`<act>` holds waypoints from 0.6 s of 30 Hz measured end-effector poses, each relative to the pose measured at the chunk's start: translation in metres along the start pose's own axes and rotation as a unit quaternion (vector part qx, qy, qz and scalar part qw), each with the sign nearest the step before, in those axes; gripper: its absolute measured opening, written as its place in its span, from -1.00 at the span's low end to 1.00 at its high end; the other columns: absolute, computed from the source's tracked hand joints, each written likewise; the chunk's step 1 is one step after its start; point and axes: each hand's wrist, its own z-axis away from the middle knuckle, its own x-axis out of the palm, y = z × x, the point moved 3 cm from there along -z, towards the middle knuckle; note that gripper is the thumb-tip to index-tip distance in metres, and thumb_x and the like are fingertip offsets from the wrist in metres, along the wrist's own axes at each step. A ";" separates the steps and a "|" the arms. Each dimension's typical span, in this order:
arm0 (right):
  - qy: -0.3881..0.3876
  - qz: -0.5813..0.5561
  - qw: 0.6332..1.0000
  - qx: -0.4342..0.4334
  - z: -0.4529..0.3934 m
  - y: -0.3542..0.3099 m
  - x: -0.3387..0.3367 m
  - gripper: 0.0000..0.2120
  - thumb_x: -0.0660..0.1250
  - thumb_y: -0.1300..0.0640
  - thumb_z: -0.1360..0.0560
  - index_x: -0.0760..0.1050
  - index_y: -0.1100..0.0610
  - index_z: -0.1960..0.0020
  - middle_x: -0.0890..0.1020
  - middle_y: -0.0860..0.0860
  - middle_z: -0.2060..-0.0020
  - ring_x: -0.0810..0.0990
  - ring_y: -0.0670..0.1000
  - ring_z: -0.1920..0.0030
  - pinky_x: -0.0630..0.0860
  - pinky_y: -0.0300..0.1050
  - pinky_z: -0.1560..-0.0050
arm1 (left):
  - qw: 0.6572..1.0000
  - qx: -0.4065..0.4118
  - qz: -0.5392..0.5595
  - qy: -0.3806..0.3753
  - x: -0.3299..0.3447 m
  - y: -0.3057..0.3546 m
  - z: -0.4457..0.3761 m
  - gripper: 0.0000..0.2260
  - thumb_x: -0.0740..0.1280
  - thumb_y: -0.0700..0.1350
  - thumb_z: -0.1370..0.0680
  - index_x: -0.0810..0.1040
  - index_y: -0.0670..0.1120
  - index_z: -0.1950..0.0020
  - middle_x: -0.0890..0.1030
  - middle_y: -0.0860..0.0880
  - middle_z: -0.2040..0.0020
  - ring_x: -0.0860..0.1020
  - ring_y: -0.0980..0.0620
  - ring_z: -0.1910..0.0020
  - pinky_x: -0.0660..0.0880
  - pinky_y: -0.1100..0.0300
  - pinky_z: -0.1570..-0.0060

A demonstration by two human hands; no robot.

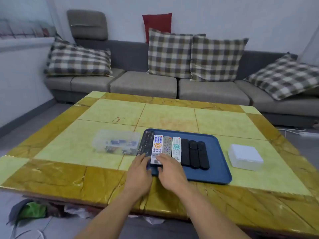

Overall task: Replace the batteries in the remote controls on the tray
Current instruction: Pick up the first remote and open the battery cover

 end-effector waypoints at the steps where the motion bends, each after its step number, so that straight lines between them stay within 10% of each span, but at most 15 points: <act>1: -0.008 0.017 1.000 0.000 -0.010 0.004 0.007 -0.50 0.16 0.10 -0.65 0.20 -0.05 -0.58 0.21 -0.09 -0.57 0.11 -0.01 -0.57 0.01 -0.05 -0.58 | 1.000 -0.004 0.004 0.019 0.003 -0.004 -0.008 -0.51 0.33 -0.18 -0.56 0.42 -0.13 -0.50 0.41 -0.10 -0.51 0.31 -0.09 -0.52 0.17 0.10 -0.52; 6: -0.061 0.121 0.989 -0.054 -0.058 0.010 0.020 -0.35 0.14 -0.06 -0.63 -0.09 -0.10 -0.63 -0.07 -0.09 -0.62 -0.16 0.08 -0.61 -0.22 0.14 -0.57 | 0.997 -0.045 -0.037 0.044 -0.002 -0.002 -0.039 -0.48 0.37 -0.04 -0.55 0.42 -0.09 -0.51 0.43 -0.02 -0.48 0.30 -0.06 -0.47 0.20 0.09 -0.45; 18: -0.065 0.112 0.991 -0.023 -0.066 0.045 0.003 -0.36 0.22 -0.09 -0.61 0.05 -0.09 -0.62 0.02 -0.12 -0.61 -0.09 0.01 -0.61 -0.25 0.12 -0.58 | 0.985 -0.045 -0.169 -0.006 0.004 0.011 -0.057 -0.57 0.27 -0.08 -0.56 0.41 -0.06 -0.44 0.42 -0.05 -0.44 0.38 -0.12 -0.37 0.34 0.09 -0.36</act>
